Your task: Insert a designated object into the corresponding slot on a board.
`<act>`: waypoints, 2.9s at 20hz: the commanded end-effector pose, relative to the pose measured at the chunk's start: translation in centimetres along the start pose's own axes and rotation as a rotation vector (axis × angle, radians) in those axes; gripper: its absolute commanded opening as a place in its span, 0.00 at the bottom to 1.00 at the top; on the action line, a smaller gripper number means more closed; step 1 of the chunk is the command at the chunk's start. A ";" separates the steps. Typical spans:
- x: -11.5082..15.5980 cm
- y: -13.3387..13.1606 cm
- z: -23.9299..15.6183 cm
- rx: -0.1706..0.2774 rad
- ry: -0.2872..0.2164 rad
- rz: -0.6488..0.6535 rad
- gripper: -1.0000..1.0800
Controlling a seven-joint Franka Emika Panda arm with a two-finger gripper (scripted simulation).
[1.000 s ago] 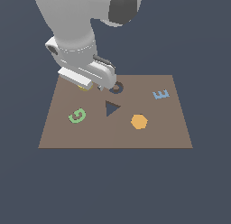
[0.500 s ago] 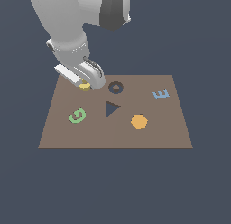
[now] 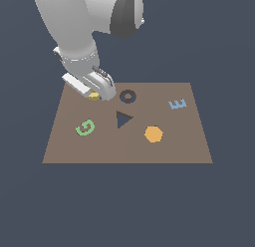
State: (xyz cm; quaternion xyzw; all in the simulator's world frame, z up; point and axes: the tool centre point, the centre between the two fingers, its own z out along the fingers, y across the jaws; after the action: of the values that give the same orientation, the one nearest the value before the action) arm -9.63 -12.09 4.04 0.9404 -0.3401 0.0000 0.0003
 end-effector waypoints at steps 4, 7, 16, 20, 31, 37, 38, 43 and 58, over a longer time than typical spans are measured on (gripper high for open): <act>-0.1 0.0 1.0 0.000 0.000 0.003 0.96; -0.1 0.0 1.0 0.000 0.000 0.003 0.00; -0.1 0.0 0.9 0.002 0.000 0.002 0.00; 0.0 -0.1 0.9 0.002 0.000 -0.012 0.00; 0.6 -1.0 0.9 0.002 0.000 -0.191 0.00; 1.1 -2.2 0.8 0.001 0.001 -0.379 0.00; 1.1 -2.4 0.7 0.001 0.001 -0.417 0.00; 1.4 -3.8 0.7 0.001 0.001 -0.634 0.00; -0.2 -8.3 0.3 0.001 0.001 -1.374 0.00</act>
State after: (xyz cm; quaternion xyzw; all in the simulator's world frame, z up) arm -4.52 -6.11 3.65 0.9550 0.2967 0.0003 0.0000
